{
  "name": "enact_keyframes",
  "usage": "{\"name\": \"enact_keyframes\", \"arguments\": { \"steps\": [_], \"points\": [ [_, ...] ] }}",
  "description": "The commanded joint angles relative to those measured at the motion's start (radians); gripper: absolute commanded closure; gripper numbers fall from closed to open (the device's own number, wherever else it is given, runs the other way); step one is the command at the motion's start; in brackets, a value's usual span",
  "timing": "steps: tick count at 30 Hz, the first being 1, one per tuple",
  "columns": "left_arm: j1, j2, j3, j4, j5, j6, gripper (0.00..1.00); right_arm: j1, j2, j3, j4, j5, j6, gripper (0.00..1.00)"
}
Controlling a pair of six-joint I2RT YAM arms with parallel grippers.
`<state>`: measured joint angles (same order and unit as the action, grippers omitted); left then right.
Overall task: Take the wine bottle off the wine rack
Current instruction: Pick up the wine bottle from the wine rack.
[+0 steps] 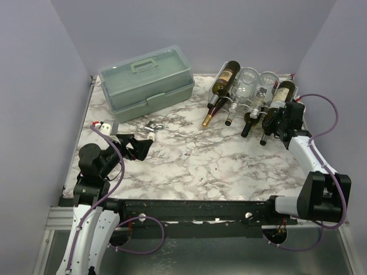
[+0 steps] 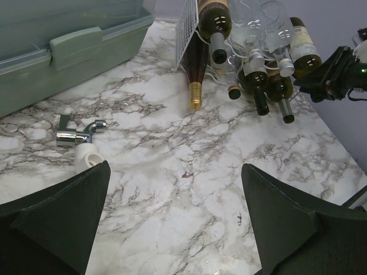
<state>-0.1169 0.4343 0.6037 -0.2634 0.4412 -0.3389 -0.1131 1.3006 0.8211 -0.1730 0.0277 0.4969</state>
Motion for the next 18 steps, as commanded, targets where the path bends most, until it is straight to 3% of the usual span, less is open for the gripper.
{"name": "enact_keyframes", "arguments": {
  "steps": [1, 10, 18],
  "points": [
    [0.009, -0.014, -0.007, 0.011, -0.01, 0.012, 0.02, -0.002, -0.017, 0.005, 0.023, -0.008, -0.001, 0.71],
    [0.008, -0.016, -0.008, 0.012, -0.012, 0.012, 0.02, -0.003, -0.062, 0.014, 0.016, -0.011, 0.014, 1.0],
    [0.009, -0.016, -0.009, 0.014, -0.009, 0.011, 0.02, -0.003, -0.122, 0.058, -0.009, -0.011, -0.011, 1.0]
  ]
}}
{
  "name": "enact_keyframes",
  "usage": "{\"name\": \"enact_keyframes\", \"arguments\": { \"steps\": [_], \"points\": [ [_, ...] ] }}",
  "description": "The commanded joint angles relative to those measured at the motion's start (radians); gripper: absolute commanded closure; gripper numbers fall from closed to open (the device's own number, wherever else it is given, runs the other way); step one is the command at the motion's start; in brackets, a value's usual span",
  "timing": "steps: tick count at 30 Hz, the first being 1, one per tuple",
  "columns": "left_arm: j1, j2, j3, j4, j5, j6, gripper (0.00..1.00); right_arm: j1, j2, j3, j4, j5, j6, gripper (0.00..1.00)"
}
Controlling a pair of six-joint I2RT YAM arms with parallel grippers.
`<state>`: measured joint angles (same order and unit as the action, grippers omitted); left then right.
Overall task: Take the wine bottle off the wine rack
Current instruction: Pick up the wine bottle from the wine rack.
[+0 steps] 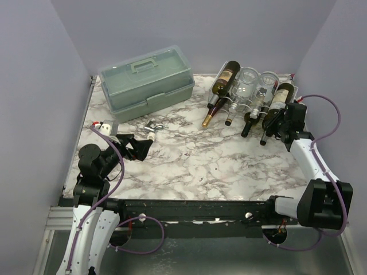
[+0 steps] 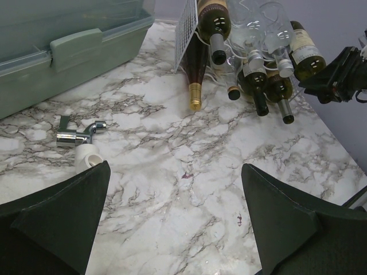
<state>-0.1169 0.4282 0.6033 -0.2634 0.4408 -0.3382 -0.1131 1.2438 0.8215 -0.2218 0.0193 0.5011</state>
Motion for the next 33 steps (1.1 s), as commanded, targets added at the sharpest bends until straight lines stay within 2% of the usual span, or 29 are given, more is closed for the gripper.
{"name": "enact_keyframes", "arguments": {
  "steps": [1, 17, 33],
  "points": [
    [0.009, -0.009, -0.009, 0.015, -0.008, 0.01, 0.02, -0.003, -0.074, 0.064, 0.037, 0.003, -0.019, 1.0],
    [0.009, -0.007, -0.01, 0.019, 0.001, 0.006, 0.02, -0.035, -0.157, 0.146, -0.024, 0.001, -0.039, 1.0],
    [0.008, -0.013, -0.012, 0.022, 0.008, 0.004, 0.02, -0.05, -0.169, 0.202, -0.051, -0.012, -0.032, 1.0]
  ]
}}
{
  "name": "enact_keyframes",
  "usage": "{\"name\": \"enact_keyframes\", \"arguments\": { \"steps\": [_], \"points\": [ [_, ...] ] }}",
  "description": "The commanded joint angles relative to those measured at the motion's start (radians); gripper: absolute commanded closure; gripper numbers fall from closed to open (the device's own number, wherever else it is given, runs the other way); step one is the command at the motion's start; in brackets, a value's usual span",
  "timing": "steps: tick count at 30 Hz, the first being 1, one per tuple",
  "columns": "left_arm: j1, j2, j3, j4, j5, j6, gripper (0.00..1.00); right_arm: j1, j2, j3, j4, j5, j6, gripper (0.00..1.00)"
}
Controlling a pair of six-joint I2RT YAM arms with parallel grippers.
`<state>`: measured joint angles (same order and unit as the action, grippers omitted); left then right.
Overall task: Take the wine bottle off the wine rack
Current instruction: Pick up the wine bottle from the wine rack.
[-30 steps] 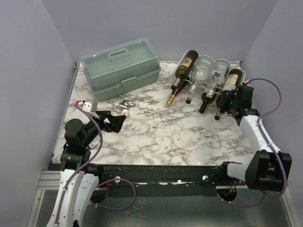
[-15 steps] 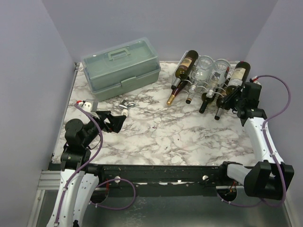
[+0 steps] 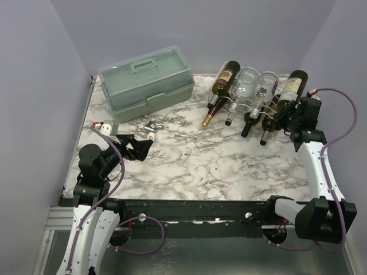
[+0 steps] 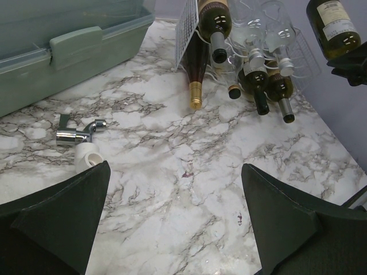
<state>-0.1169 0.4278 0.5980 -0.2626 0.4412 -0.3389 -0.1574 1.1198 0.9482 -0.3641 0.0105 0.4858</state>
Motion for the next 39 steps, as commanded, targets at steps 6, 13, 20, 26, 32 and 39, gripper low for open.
{"name": "enact_keyframes", "arguments": {
  "steps": [6, 13, 20, 26, 32, 39],
  "points": [
    [0.008, -0.018, -0.008, 0.023, 0.008, 0.005, 0.02, -0.006, -0.048, 0.099, 0.082, -0.029, -0.02, 1.0],
    [0.009, -0.019, -0.008, 0.025, 0.01, 0.005, 0.02, -0.005, -0.045, 0.134, 0.066, -0.029, -0.017, 1.0],
    [0.008, -0.022, -0.008, 0.024, 0.01, 0.005, 0.01, -0.007, -0.049, 0.161, 0.054, -0.028, -0.019, 1.0],
    [0.009, -0.021, -0.008, 0.026, 0.014, 0.003, 0.01, -0.007, -0.052, 0.192, 0.035, -0.04, -0.027, 1.0],
    [0.008, -0.02, -0.01, 0.028, 0.019, 0.002, 0.01, -0.006, -0.068, 0.2, 0.015, -0.088, -0.065, 1.0],
    [0.009, -0.014, -0.011, 0.036, 0.043, -0.002, 0.02, -0.007, -0.096, 0.232, -0.041, -0.163, -0.144, 1.0]
  ]
}}
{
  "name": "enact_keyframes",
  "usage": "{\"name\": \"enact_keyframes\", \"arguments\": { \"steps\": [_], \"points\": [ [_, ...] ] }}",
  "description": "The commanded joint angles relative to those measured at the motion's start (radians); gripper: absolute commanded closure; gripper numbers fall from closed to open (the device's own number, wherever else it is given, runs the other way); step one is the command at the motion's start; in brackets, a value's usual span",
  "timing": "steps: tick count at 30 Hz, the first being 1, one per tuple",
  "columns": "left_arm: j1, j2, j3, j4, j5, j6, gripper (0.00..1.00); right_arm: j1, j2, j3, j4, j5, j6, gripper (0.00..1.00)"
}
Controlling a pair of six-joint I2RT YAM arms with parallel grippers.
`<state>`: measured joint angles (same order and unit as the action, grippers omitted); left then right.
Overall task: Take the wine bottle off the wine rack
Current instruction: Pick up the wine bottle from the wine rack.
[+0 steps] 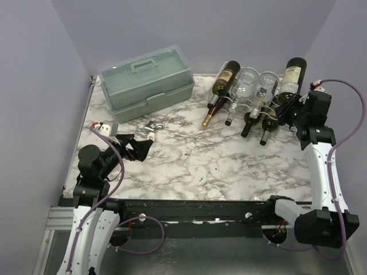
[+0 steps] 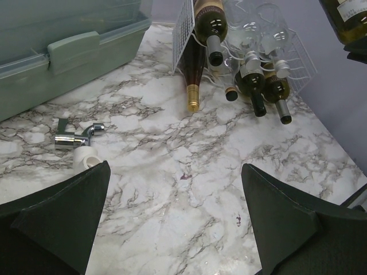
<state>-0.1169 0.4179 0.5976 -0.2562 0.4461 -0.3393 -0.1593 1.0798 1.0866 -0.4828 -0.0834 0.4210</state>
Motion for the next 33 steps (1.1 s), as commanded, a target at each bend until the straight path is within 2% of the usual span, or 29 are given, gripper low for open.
{"name": "enact_keyframes", "arguments": {
  "steps": [1, 9, 21, 27, 33],
  "points": [
    [0.009, -0.002, -0.011, 0.031, 0.042, -0.001, 0.02, -0.005, -0.057, 0.097, 0.065, -0.083, -0.091, 1.0],
    [0.007, 0.002, -0.013, 0.058, 0.136, -0.004, 0.01, -0.004, -0.066, 0.129, -0.006, -0.308, -0.209, 1.0],
    [-0.036, -0.023, -0.067, 0.17, 0.268, 0.02, 0.02, -0.003, -0.065, 0.186, -0.152, -0.545, -0.411, 1.0],
    [-0.116, -0.01, -0.088, 0.213, 0.26, 0.045, 0.02, -0.002, -0.066, 0.171, -0.245, -0.678, -0.548, 1.0],
    [-0.31, 0.001, -0.099, 0.225, 0.095, 0.129, 0.02, -0.003, -0.057, 0.146, -0.353, -0.844, -0.741, 1.0]
  ]
}}
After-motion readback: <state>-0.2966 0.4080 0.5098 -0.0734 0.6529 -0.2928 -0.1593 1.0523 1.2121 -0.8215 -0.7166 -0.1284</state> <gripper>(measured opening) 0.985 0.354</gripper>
